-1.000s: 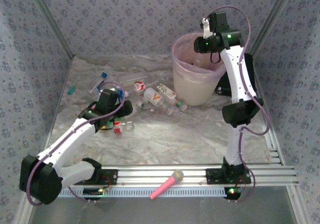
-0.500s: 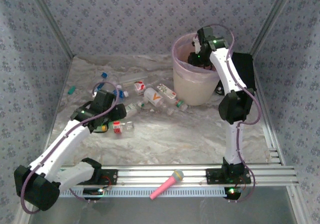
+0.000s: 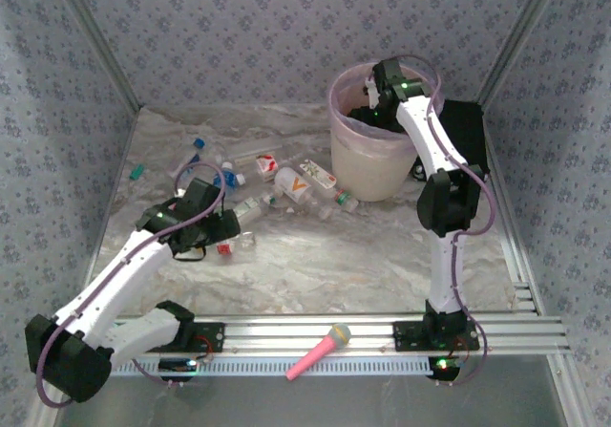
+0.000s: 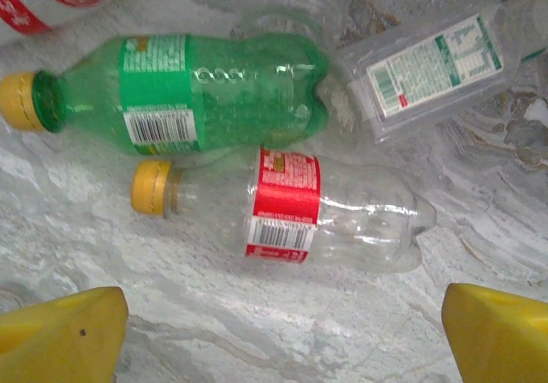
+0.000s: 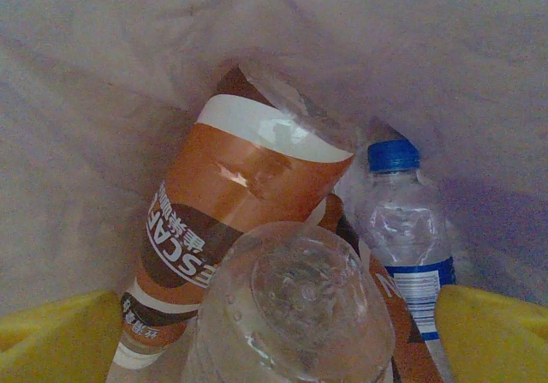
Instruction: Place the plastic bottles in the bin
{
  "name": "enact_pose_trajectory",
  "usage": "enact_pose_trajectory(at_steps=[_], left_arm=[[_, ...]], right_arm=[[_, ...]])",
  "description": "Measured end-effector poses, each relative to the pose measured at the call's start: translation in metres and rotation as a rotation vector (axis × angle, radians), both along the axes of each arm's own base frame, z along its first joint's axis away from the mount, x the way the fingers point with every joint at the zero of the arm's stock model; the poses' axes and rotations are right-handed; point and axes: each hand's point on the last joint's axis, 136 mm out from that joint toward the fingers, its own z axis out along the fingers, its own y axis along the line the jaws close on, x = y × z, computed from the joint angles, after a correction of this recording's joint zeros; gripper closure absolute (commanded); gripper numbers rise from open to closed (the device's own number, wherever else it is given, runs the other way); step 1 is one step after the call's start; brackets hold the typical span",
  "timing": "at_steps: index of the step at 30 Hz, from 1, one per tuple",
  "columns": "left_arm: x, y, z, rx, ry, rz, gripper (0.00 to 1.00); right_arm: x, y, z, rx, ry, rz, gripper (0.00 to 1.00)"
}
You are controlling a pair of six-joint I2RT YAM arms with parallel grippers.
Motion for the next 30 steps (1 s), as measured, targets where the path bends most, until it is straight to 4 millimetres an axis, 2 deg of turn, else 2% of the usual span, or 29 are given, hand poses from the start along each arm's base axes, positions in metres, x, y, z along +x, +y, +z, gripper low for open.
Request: enact_pose_trajectory(at_steps=[4,8,11,15,20,22,25,30], left_arm=[[-0.003,-0.021,-0.018,-0.102,0.001,0.077,0.03],[-0.005,-0.042,-0.039,-0.212,0.013,0.194,0.04],[0.0,-0.051,-0.042,-0.285,0.008,0.301,0.05],[0.005,-0.061,-0.04,-0.39,-0.019,0.423,0.06],[-0.001,-0.06,-0.069,-0.483,0.002,0.594,0.08],[-0.004,-0.056,-0.077,-0.499,0.012,0.655,0.09],[-0.001,-0.056,-0.077,-0.538,0.002,0.715,0.1],[0.009,-0.056,-0.072,-0.591,-0.04,0.774,0.11]], right_arm=[[-0.003,0.003,0.018,0.035,-0.026,0.032,0.0],[-0.003,0.003,0.063,0.122,-0.094,0.08,0.0],[-0.006,-0.006,0.102,0.161,-0.165,0.093,0.0],[-0.024,-0.017,0.141,0.174,-0.228,0.096,0.0],[-0.054,-0.013,0.186,0.207,-0.313,0.129,0.0],[-0.063,-0.012,0.2,0.224,-0.339,0.144,0.01],[-0.077,-0.01,0.215,0.246,-0.367,0.163,0.01],[-0.096,-0.008,0.224,0.27,-0.385,0.181,0.02]])
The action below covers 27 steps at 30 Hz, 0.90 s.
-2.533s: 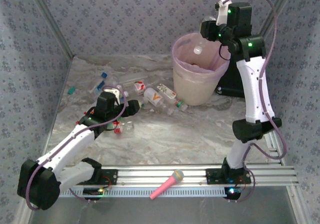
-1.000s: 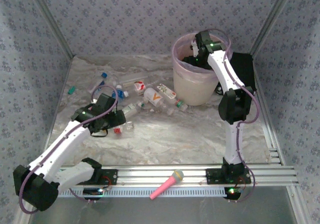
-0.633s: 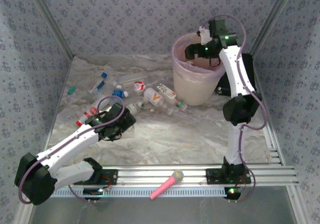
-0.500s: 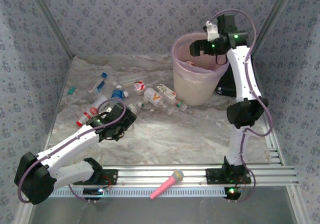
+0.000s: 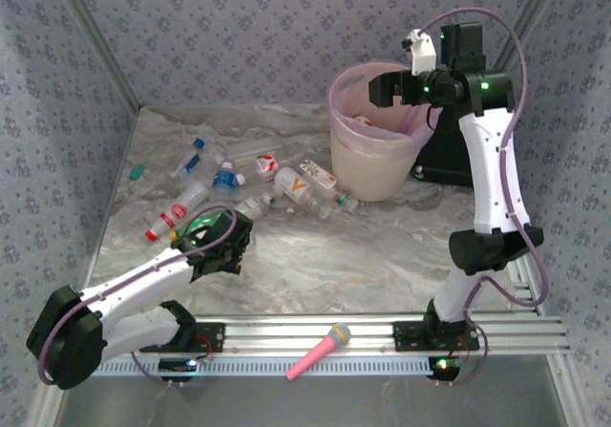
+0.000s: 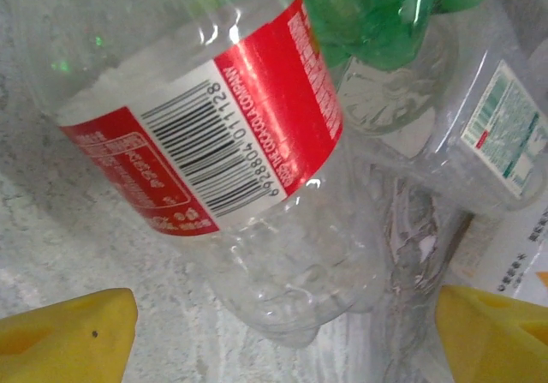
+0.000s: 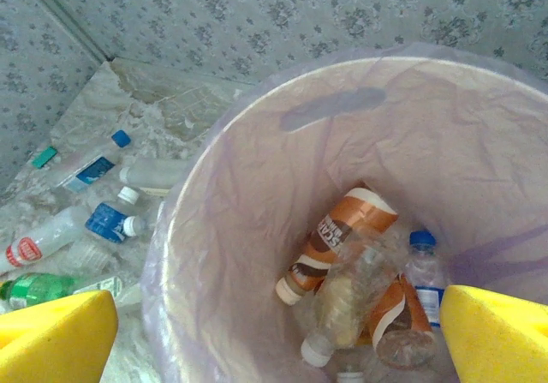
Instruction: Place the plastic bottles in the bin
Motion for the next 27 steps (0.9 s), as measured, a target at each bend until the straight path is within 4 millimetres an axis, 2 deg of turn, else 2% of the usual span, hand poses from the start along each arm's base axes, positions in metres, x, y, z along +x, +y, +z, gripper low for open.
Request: enact_pose_trajectory(at_steps=[7,14,20,27], left_arm=[[0.001,0.007,-0.017,0.005,0.007,0.065,0.13],[0.009,0.004,-0.023,-0.007,0.008,0.094,0.16],[0.009,0.004,-0.037,-0.012,0.03,0.112,0.24],[0.007,0.004,-0.037,-0.013,0.039,0.115,0.34]], right_arm=[[-0.009,-0.001,0.007,0.004,-0.017,0.003,0.02],[-0.013,0.002,-0.001,0.001,0.007,0.011,0.02],[-0.016,0.003,0.0,0.001,0.002,0.013,0.02],[-0.018,0.002,0.003,0.001,-0.009,0.011,0.03]])
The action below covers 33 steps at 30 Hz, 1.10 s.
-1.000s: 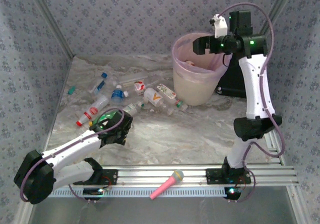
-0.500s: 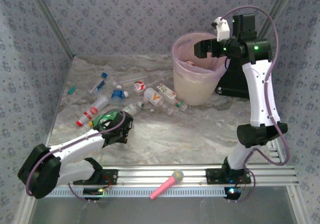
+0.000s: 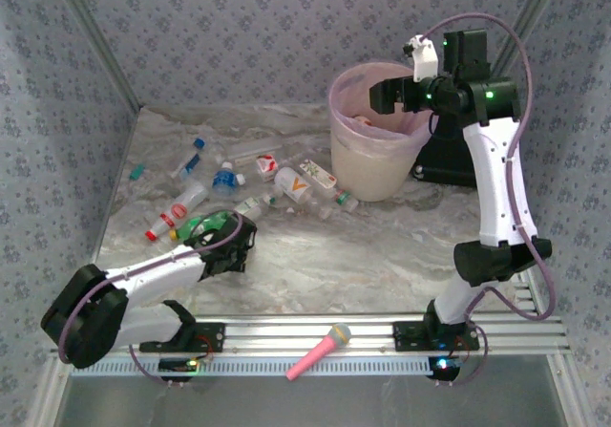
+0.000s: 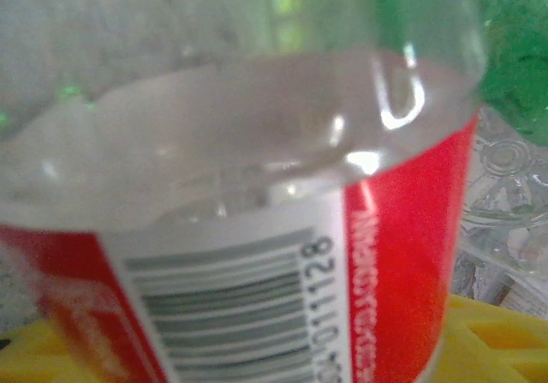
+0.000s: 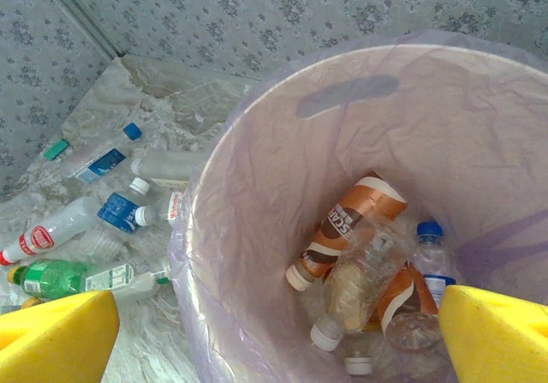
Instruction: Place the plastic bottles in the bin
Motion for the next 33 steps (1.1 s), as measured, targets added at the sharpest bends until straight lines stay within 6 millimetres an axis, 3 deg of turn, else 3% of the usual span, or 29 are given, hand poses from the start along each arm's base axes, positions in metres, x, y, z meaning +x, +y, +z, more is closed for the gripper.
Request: enact_pose_trajectory(at_steps=[9,13,17,19,22,25,28,31,33], left_arm=[[-0.002,0.008,0.017,0.003,-0.046,0.0,0.38],[-0.002,0.015,0.033,0.067,-0.08,-0.038,0.52],[0.016,0.009,0.071,0.147,-0.189,-0.168,0.58],[0.029,0.003,0.095,0.188,-0.249,-0.245,0.65],[0.05,-0.009,0.136,0.24,-0.351,-0.369,0.67],[0.07,-0.024,0.165,0.306,-0.43,-0.529,0.73],[0.084,-0.04,0.182,0.352,-0.487,-0.677,0.85],[0.091,-0.055,0.197,0.346,-0.568,-0.809,0.99],[0.095,-0.064,0.208,0.307,-0.636,-0.883,1.0]], right_arm=[[-0.003,0.0,0.001,0.008,-0.007,0.002,0.03],[-0.011,0.001,0.004,0.03,-0.013,-0.001,0.03],[-0.028,0.003,0.011,0.076,-0.028,0.006,0.04],[-0.037,0.004,0.014,0.104,-0.033,0.011,0.04],[-0.051,0.009,0.016,0.15,-0.033,0.033,0.04],[-0.06,0.025,0.017,0.172,-0.039,0.082,0.04],[-0.072,0.058,0.016,0.175,-0.037,0.178,0.05],[-0.082,0.09,0.014,0.192,-0.023,0.282,0.12],[-0.083,0.107,0.012,0.209,-0.005,0.334,0.18]])
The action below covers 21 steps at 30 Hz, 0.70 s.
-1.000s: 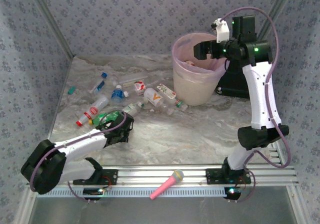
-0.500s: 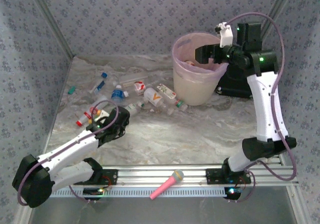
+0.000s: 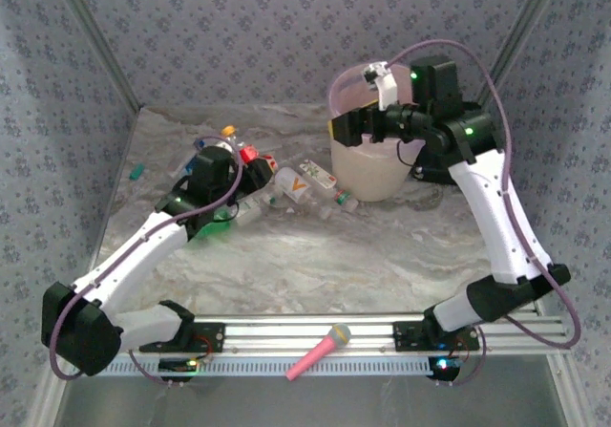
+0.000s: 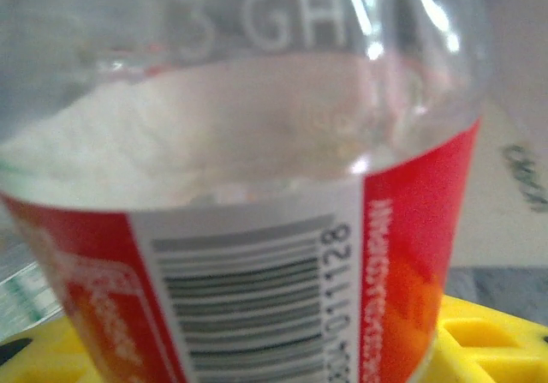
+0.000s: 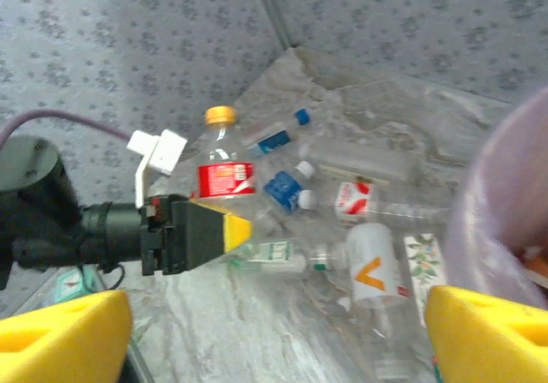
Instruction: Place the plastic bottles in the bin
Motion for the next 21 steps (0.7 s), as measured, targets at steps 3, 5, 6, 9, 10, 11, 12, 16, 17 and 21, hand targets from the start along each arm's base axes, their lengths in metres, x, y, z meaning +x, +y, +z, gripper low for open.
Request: enact_pose_trajectory(at_steps=[3,5,6,9,10,11,12,16,17,21], left_arm=[[0.006,-0.01,0.014,-0.062,-0.054,-0.12,1.0],[0.006,-0.019,0.02,-0.096,-0.076,-0.204,1.0],[0.004,-0.026,0.023,-0.112,-0.085,-0.251,1.0],[-0.004,-0.044,0.033,-0.162,-0.112,-0.382,1.0],[-0.006,-0.049,0.036,-0.178,-0.12,-0.419,1.0],[-0.009,-0.053,0.038,-0.192,-0.127,-0.45,1.0],[-0.012,-0.056,0.042,-0.205,-0.139,-0.481,1.0],[-0.022,-0.065,0.056,-0.231,-0.186,-0.566,1.0],[-0.024,-0.067,0.059,-0.234,-0.199,-0.587,1.0],[-0.031,-0.075,0.075,-0.236,-0.253,-0.647,1.0]], right_arm=[[0.006,0.021,-0.003,0.013,0.02,0.055,0.21],[0.011,0.037,-0.006,0.017,0.033,0.089,0.21],[0.013,0.044,-0.008,0.017,0.041,0.107,0.21],[0.017,0.064,-0.016,0.017,0.064,0.153,0.2],[0.019,0.07,-0.019,0.019,0.073,0.168,0.18],[0.02,0.074,-0.022,0.02,0.083,0.179,0.16],[0.023,0.078,-0.025,0.021,0.097,0.186,0.14],[0.031,0.089,-0.038,0.021,0.146,0.208,0.1],[0.032,0.091,-0.042,0.02,0.157,0.216,0.1],[0.032,0.105,-0.056,0.021,0.206,0.257,0.1]])
